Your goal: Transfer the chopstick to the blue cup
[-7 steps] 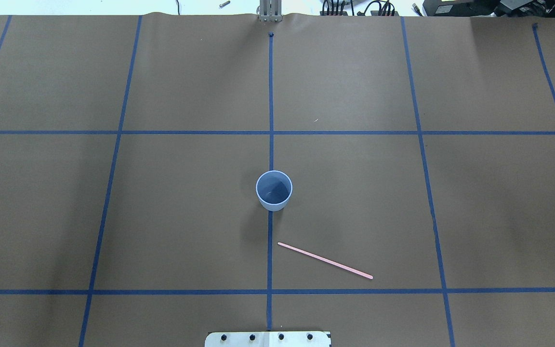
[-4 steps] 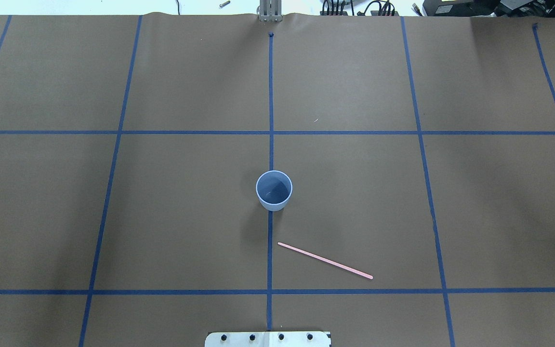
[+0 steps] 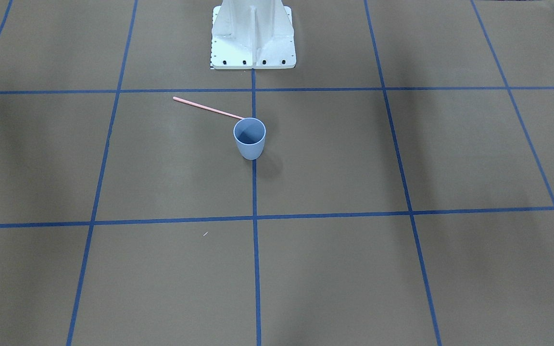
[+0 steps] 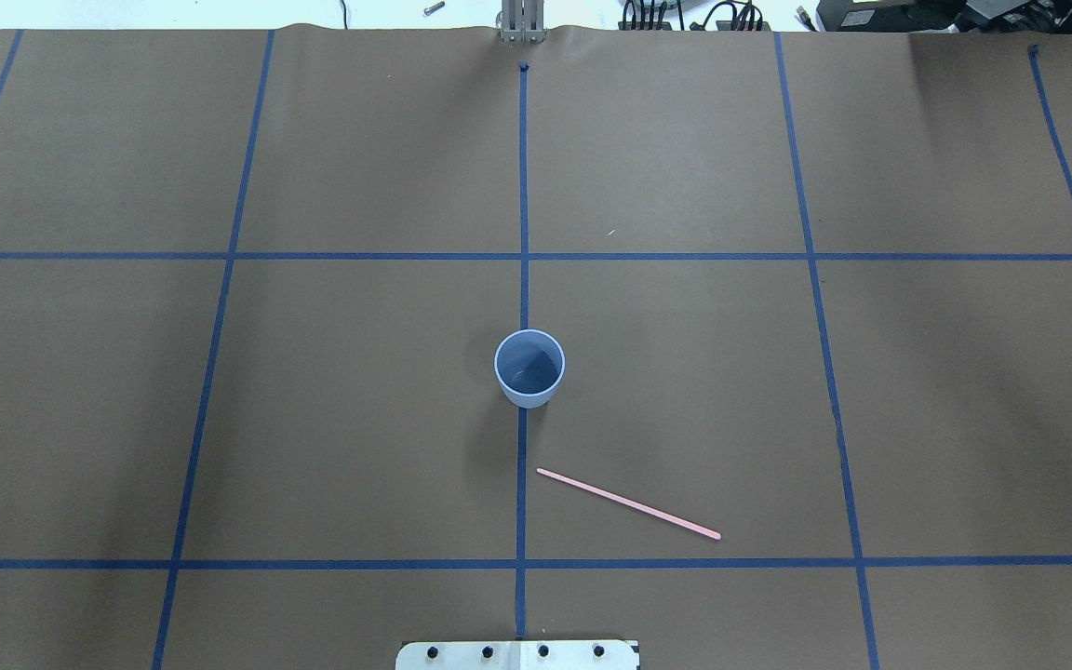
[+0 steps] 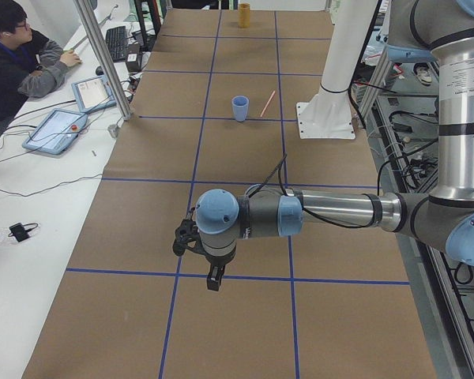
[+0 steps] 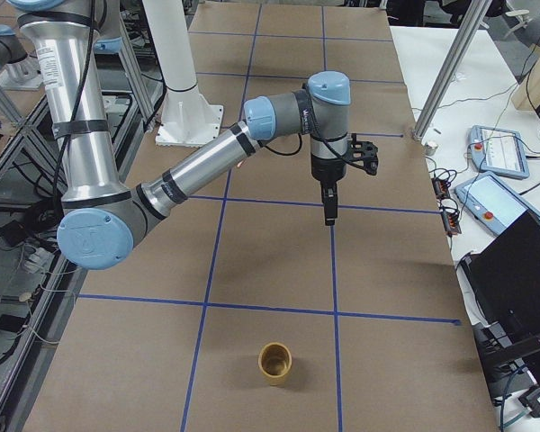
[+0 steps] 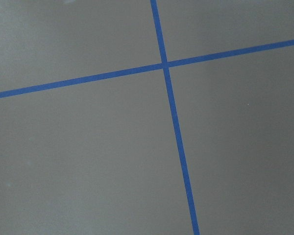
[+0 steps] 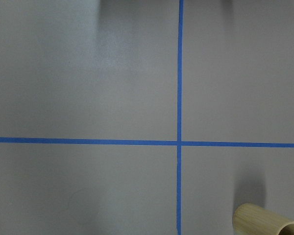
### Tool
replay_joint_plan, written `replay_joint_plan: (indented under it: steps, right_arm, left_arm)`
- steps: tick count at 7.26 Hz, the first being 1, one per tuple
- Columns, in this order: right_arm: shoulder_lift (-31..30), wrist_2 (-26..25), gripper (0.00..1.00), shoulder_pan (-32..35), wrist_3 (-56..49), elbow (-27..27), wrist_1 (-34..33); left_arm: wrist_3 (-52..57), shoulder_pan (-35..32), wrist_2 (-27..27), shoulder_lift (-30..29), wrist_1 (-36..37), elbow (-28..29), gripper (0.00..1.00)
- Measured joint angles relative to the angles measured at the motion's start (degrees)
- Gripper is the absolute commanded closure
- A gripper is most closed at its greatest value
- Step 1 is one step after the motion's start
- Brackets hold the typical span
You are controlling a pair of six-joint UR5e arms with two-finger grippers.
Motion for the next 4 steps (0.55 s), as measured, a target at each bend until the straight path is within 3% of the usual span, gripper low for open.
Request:
replay_joint_plan:
  steps: [4]
  right_arm:
    - [-1.9, 0.3, 0.0, 0.4, 0.0, -0.2, 0.2]
  left_arm:
    - [0.2, 0.0, -0.1, 0.1, 0.0, 0.1, 0.02]
